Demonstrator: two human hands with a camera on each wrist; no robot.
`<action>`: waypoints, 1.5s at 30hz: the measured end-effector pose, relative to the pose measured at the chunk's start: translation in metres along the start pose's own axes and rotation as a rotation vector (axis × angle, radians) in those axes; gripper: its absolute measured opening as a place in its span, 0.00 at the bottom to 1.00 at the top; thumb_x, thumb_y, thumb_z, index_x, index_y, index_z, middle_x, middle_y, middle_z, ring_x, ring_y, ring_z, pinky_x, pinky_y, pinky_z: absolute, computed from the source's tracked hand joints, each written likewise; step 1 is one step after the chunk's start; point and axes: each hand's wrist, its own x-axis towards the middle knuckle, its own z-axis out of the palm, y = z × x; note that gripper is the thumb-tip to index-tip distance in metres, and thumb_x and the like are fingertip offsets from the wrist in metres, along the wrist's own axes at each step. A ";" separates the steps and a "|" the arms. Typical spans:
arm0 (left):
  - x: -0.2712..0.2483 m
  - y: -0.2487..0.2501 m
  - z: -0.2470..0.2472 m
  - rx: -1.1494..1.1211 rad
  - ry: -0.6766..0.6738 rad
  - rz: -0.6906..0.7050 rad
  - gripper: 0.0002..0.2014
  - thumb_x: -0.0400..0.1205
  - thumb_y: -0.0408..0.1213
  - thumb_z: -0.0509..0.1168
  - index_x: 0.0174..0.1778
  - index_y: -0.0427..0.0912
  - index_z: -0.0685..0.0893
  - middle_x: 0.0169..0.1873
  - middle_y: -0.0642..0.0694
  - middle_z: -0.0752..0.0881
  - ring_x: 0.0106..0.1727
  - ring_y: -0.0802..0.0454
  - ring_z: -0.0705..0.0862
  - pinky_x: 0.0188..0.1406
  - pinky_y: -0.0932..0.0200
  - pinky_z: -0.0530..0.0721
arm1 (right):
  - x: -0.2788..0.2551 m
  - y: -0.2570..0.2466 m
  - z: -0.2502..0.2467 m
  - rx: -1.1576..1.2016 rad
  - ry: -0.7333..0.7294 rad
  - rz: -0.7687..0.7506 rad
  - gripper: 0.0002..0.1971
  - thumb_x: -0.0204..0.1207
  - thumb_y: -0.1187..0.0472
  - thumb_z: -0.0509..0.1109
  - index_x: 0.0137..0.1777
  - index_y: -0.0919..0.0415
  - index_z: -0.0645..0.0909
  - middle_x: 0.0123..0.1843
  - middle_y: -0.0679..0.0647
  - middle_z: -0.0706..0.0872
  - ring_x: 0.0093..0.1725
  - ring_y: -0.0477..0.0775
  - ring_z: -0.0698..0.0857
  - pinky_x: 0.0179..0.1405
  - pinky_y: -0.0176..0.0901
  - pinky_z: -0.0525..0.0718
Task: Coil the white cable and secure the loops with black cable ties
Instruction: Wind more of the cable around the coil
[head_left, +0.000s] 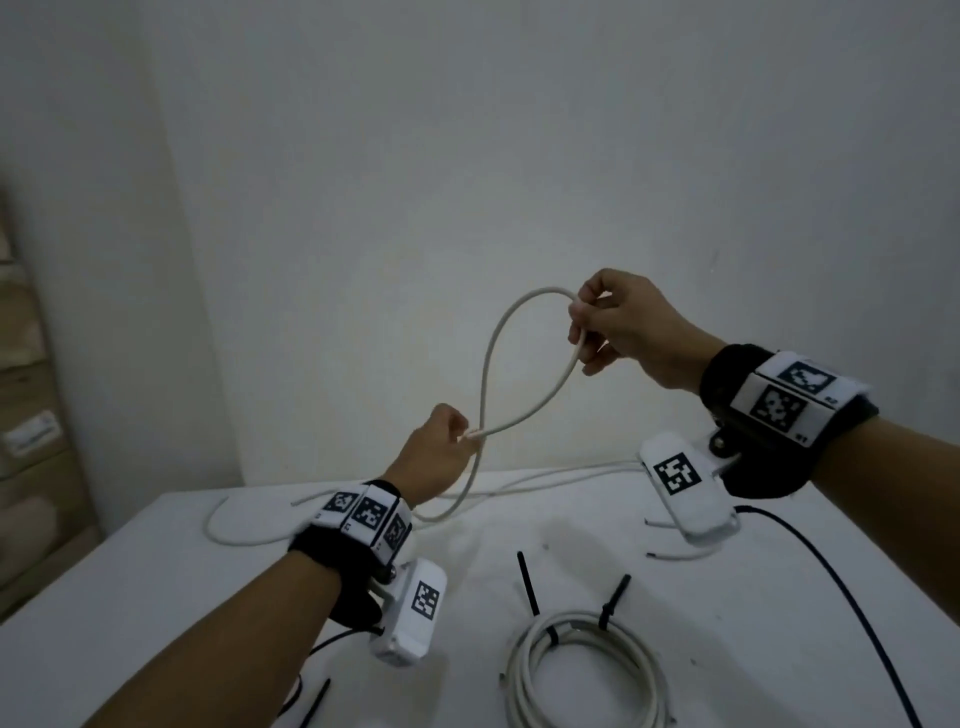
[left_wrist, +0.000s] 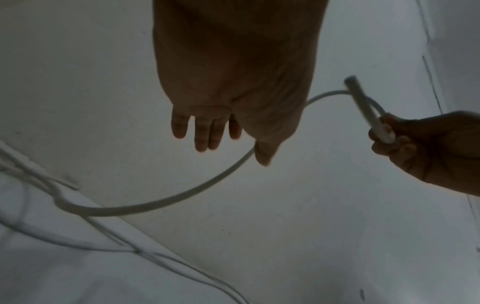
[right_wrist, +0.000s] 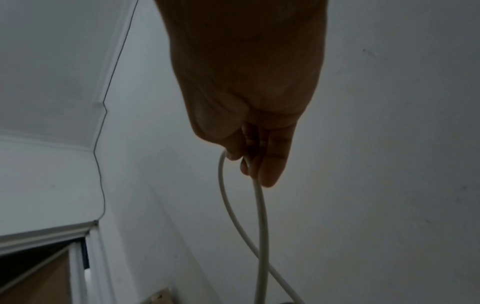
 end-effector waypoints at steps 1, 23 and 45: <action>-0.003 0.004 -0.004 -0.039 0.001 0.019 0.19 0.80 0.48 0.69 0.60 0.45 0.71 0.54 0.50 0.76 0.58 0.49 0.76 0.50 0.58 0.76 | -0.002 -0.009 0.000 0.043 -0.010 -0.009 0.07 0.82 0.68 0.64 0.42 0.63 0.72 0.34 0.61 0.83 0.26 0.55 0.80 0.25 0.47 0.84; -0.036 0.099 -0.007 -1.027 0.156 0.126 0.08 0.88 0.38 0.56 0.45 0.41 0.76 0.34 0.44 0.81 0.39 0.50 0.83 0.40 0.52 0.84 | -0.107 0.001 0.053 0.650 0.198 0.392 0.07 0.81 0.72 0.64 0.41 0.72 0.75 0.35 0.68 0.84 0.31 0.61 0.88 0.31 0.48 0.90; -0.037 0.123 -0.058 -1.417 0.048 0.043 0.14 0.81 0.37 0.54 0.28 0.43 0.69 0.12 0.53 0.61 0.13 0.56 0.59 0.14 0.68 0.61 | -0.144 -0.006 0.098 0.506 -0.520 0.603 0.37 0.80 0.32 0.46 0.52 0.67 0.78 0.38 0.62 0.88 0.29 0.56 0.87 0.22 0.37 0.82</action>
